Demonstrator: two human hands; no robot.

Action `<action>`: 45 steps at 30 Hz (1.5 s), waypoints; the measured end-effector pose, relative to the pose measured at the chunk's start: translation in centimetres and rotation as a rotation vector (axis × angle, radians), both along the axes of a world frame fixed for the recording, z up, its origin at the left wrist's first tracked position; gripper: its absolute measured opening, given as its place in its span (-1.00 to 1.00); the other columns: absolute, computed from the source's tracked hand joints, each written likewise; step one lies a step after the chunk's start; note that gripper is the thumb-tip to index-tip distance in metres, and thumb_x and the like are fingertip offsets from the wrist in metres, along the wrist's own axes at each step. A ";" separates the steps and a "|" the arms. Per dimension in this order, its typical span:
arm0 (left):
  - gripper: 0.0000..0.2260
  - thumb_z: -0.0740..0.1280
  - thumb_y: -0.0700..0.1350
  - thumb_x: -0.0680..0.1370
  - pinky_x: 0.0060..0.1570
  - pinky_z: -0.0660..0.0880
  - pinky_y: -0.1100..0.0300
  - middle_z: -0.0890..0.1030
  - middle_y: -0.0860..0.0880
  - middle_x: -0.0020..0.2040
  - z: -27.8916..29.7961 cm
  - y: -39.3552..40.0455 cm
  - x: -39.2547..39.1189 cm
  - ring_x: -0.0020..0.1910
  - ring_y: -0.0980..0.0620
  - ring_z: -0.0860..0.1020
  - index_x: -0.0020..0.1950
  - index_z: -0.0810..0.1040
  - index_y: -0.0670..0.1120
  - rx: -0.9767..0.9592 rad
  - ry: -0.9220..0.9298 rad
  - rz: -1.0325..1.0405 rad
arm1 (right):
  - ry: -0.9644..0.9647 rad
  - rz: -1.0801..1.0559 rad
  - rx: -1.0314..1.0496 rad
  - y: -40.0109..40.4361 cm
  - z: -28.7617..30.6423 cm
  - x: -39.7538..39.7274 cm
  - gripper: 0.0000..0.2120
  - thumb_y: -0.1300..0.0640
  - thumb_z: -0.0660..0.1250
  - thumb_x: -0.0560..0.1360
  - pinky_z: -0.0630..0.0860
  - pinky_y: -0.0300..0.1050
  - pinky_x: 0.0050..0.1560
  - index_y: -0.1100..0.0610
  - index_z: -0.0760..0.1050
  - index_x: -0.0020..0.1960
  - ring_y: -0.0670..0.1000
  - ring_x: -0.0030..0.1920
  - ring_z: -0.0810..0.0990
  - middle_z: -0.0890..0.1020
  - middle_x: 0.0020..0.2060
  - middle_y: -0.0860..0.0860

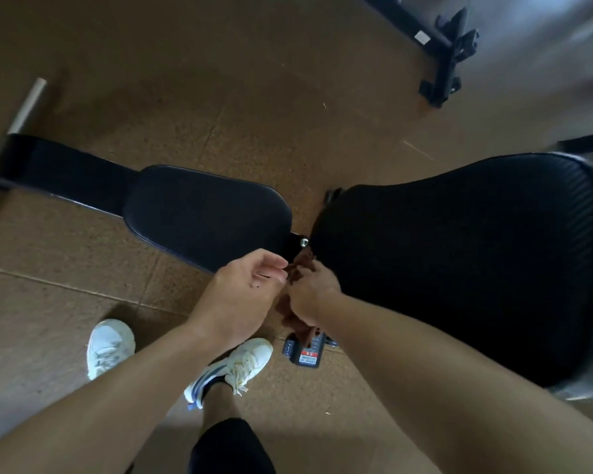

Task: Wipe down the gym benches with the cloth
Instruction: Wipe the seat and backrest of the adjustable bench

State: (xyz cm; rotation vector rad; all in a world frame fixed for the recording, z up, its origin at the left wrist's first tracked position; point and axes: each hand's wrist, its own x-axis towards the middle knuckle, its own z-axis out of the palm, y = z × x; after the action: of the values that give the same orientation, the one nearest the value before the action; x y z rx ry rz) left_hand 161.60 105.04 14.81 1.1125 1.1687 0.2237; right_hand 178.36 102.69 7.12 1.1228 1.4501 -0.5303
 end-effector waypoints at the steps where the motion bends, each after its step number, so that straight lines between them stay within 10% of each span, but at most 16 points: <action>1: -0.87 0.32 -0.03 0.62 -0.07 0.44 0.41 0.68 0.18 -0.01 0.6 0.1 0.3 -0.02 0.36 0.59 0.12 0.60 0.17 -0.001 -0.004 -0.006 | 0.010 -0.032 0.013 -0.4 1.5 -0.1 -0.48 -0.06 0.05 0.70 -0.06 0.13 0.61 0.12 0.27 0.60 0.14 0.64 0.07 0.29 0.60 0.07; 7: -0.87 0.35 -0.13 0.61 -0.06 0.50 0.37 0.68 0.12 -0.01 5.4 -1.7 3.7 0.02 0.19 0.63 0.11 0.63 0.07 -0.038 -0.060 -0.040 | -0.012 -0.042 0.135 -3.8 17.9 -0.2 -0.47 -0.05 0.25 0.63 -0.18 0.21 0.63 0.16 0.36 0.54 0.18 0.64 0.07 0.36 0.56 0.13; 12: -0.85 0.33 -0.11 0.63 0.06 0.56 0.22 0.66 0.17 0.01 10.1 -2.8 7.0 0.06 0.20 0.61 0.10 0.58 0.15 -0.018 -0.197 -0.101 | 0.191 -0.101 0.726 -9.9 33.0 4.0 -0.43 0.11 0.11 0.50 0.11 0.27 0.57 0.13 0.49 0.48 0.21 0.58 0.27 0.49 0.48 0.10; 19: -0.80 0.30 -0.12 0.62 0.12 0.57 0.23 0.68 0.21 -0.01 14.5 -0.8 10.1 0.04 0.27 0.62 0.16 0.59 0.15 0.076 -0.320 -0.100 | 0.370 -1.329 1.155 -8.6 32.6 6.4 -0.35 -0.23 0.23 0.62 0.28 -0.05 0.54 -0.32 0.01 0.62 -0.03 0.56 0.31 0.34 0.56 -0.16; 29: -0.76 0.29 0.11 0.61 0.20 0.55 0.01 0.56 0.21 0.17 11.3 -0.9 12.5 0.14 0.20 0.55 0.28 0.49 0.21 0.015 -0.209 -0.087 | 0.177 -1.170 1.128 -1.2 30.5 8.1 -0.18 -0.17 0.28 0.62 0.24 0.16 0.51 -0.17 -0.20 0.65 0.14 0.62 0.11 -0.04 0.66 -0.02; 38: -0.69 0.37 0.02 0.60 0.19 0.58 0.04 0.58 0.17 0.21 7.2 -0.8 11.4 0.09 0.21 0.59 0.34 0.52 0.10 -0.009 -0.124 -0.082 | -0.158 -0.436 0.768 10.2 27.7 9.1 -0.77 -0.06 0.21 0.62 0.39 0.00 -0.08 0.04 0.51 0.16 0.16 -0.05 0.58 0.63 0.00 0.06; 45: -0.81 0.37 -0.03 0.60 0.02 0.50 0.30 0.63 0.23 0.11 -0.2 0.2 5.7 0.04 0.28 0.59 0.20 0.59 0.14 -0.024 -0.037 0.016 | -0.179 -0.210 0.386 13.7 11.9 7.9 -0.66 0.06 0.08 0.69 0.43 -0.02 -0.03 0.12 0.57 0.26 0.16 0.01 0.58 0.62 0.11 0.09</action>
State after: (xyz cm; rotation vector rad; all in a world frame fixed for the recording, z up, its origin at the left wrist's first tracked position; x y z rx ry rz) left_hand 167.32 105.27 14.63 1.0744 1.1446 0.2416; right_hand 186.21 116.39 19.03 1.5996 1.3159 -0.2885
